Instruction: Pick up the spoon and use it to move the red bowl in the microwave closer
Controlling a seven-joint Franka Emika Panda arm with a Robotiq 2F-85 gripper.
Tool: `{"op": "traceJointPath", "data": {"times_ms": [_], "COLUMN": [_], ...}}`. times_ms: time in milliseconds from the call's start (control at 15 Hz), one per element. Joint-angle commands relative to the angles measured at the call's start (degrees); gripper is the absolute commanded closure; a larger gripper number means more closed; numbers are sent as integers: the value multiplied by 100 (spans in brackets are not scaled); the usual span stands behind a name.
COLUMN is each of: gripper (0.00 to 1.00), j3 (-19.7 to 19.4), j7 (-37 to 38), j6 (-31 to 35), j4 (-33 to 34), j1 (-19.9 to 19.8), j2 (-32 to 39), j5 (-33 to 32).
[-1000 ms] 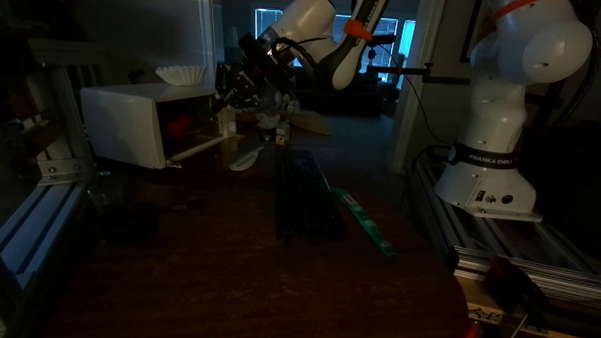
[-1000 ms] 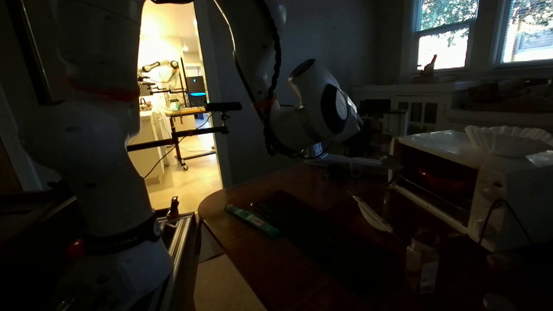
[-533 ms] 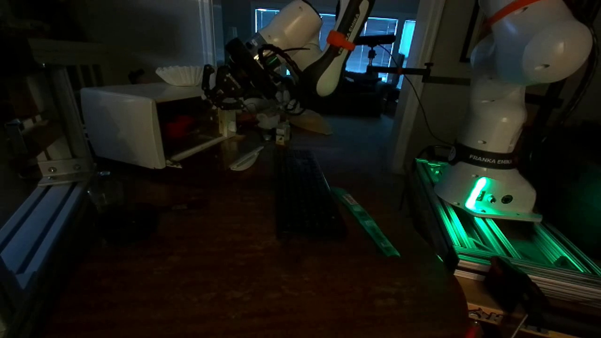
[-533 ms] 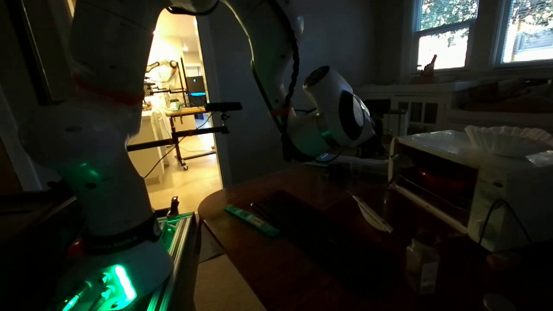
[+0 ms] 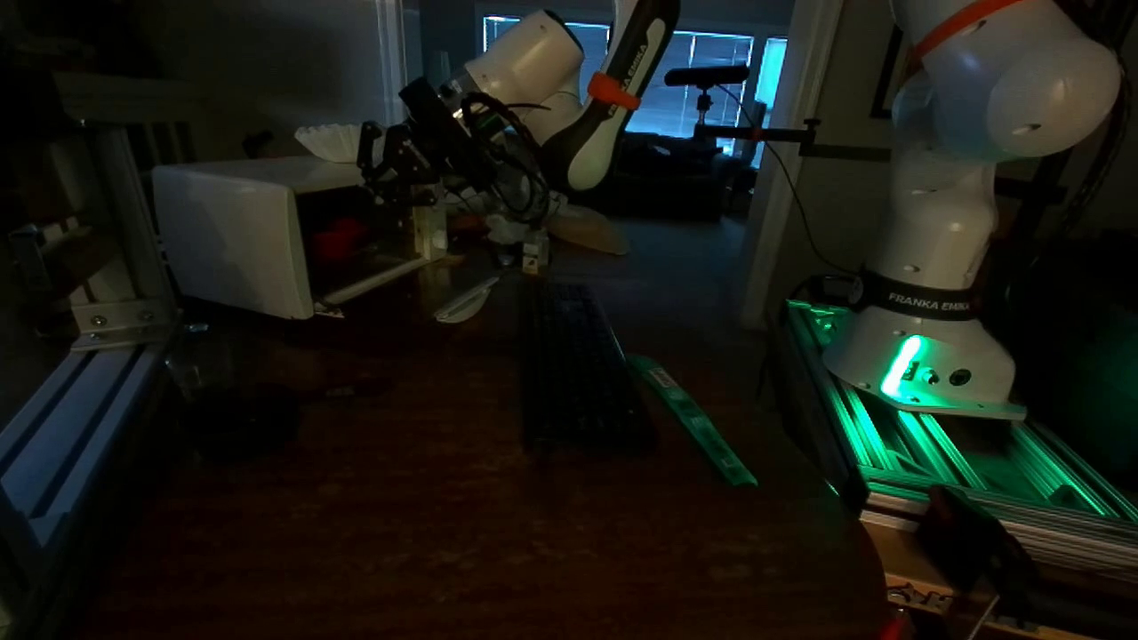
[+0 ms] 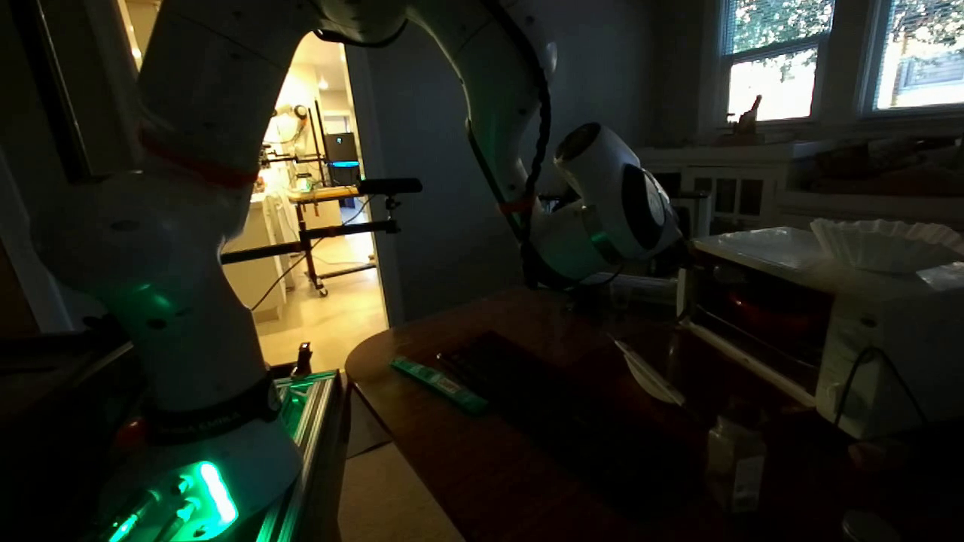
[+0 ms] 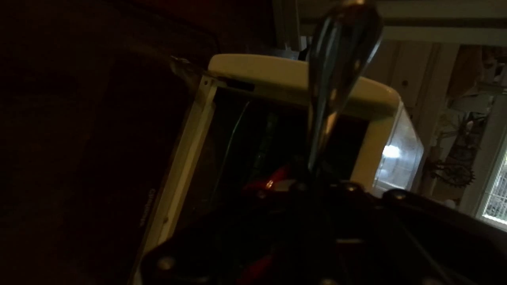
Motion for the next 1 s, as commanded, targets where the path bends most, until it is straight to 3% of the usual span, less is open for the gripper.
{"op": "traceJointPath", "data": {"times_ms": [0, 933], "gripper": [98, 98], "j3": [86, 182], "j7": [63, 221], "j6": [249, 418], "j4": [451, 1044], "j1": [-141, -401], "j2": [400, 993], "j5": [41, 62]}}
